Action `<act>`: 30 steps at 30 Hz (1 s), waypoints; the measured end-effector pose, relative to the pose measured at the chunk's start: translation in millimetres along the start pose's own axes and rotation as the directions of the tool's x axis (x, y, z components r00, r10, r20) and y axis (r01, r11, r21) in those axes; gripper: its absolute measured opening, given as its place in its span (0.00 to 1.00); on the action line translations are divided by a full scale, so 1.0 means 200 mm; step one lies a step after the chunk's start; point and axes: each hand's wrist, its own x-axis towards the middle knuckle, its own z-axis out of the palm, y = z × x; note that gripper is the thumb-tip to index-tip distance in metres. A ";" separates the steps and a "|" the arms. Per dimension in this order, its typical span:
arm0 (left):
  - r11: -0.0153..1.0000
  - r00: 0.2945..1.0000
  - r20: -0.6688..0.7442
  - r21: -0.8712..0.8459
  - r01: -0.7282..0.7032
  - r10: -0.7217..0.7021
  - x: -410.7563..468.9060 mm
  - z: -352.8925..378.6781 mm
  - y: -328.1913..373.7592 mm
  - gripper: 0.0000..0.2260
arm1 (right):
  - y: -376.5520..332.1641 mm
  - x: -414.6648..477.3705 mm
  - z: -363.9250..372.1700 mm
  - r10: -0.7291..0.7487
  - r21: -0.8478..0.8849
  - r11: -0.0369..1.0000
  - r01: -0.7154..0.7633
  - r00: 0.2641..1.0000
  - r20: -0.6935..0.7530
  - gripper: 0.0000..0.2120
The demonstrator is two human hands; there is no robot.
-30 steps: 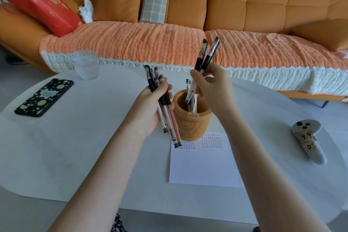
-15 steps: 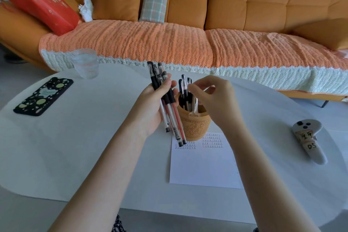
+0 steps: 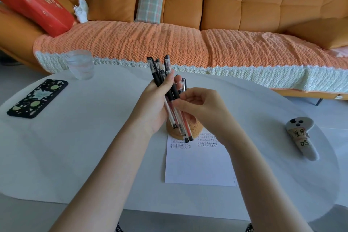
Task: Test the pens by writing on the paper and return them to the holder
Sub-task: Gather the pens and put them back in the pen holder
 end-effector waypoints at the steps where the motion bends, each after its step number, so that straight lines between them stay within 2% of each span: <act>1: 1.000 1.000 -0.001 -0.005 0.001 -0.001 0.00 0.00 0.00 0.08 | -0.01 0.00 -0.01 -0.001 -0.018 1.000 0.001 1.000 -0.002 0.06; 7: 0.999 0.997 -0.073 -0.038 0.026 -0.028 0.01 -0.01 -0.01 0.09 | -0.04 0.01 -0.09 -0.022 -0.096 0.995 0.019 0.999 -0.031 0.05; 9: 0.998 0.995 -0.096 -0.063 0.024 -0.030 0.02 -0.04 0.00 0.09 | -0.03 0.03 -0.13 -0.067 -0.085 0.995 0.055 0.987 -0.147 0.03; 12: 0.998 0.996 -0.077 -0.059 0.034 -0.038 0.02 -0.06 0.00 0.07 | 0.01 0.10 -0.18 -0.182 -0.153 0.980 0.130 0.899 -0.398 0.04; 14: 0.998 0.997 -0.065 -0.058 0.039 -0.043 0.02 -0.06 0.00 0.05 | 0.04 0.14 -0.18 -0.216 -0.195 0.971 0.142 0.870 -0.444 0.05; 17: 0.996 0.997 -0.055 -0.072 0.053 -0.057 0.02 -0.05 0.01 0.04 | 0.11 0.19 -0.17 -0.188 -0.318 0.947 0.051 0.889 -0.417 0.05; 19: 0.996 0.997 -0.050 -0.073 0.056 -0.060 0.02 -0.05 0.01 0.04 | 0.15 0.18 -0.18 -0.139 -0.401 0.916 -0.025 0.917 -0.373 0.08; 21: 0.996 0.997 -0.050 -0.074 0.057 -0.061 0.02 -0.06 0.01 0.05 | 0.17 0.16 -0.18 -0.130 -0.463 0.883 -0.071 0.913 -0.388 0.12; 24: 0.996 0.997 -0.053 -0.065 0.056 -0.059 0.02 -0.06 0.01 0.05 | 0.12 0.09 -0.16 -0.182 -0.418 0.908 -0.025 0.876 -0.447 0.11; 25: 0.997 0.997 -0.056 -0.059 0.054 -0.057 0.03 -0.06 0.00 0.05 | 0.09 0.06 -0.13 -0.186 -0.358 0.933 0.030 0.893 -0.409 0.09; 27: 0.998 0.997 -0.066 -0.042 0.047 -0.050 0.02 -0.05 0.00 0.05 | 0.02 0.00 -0.06 -0.153 -0.243 0.965 0.099 0.965 -0.214 0.09; 28: 0.998 0.996 -0.072 -0.034 0.046 -0.048 0.02 -0.04 -0.01 0.06 | 0.00 -0.02 -0.02 -0.133 -0.211 0.972 0.107 0.985 -0.111 0.10; 30: 0.999 0.996 -0.080 -0.034 0.038 -0.041 0.02 -0.03 -0.01 0.06 | 0.00 -0.02 0.04 -0.101 -0.220 0.971 0.093 0.995 -0.027 0.10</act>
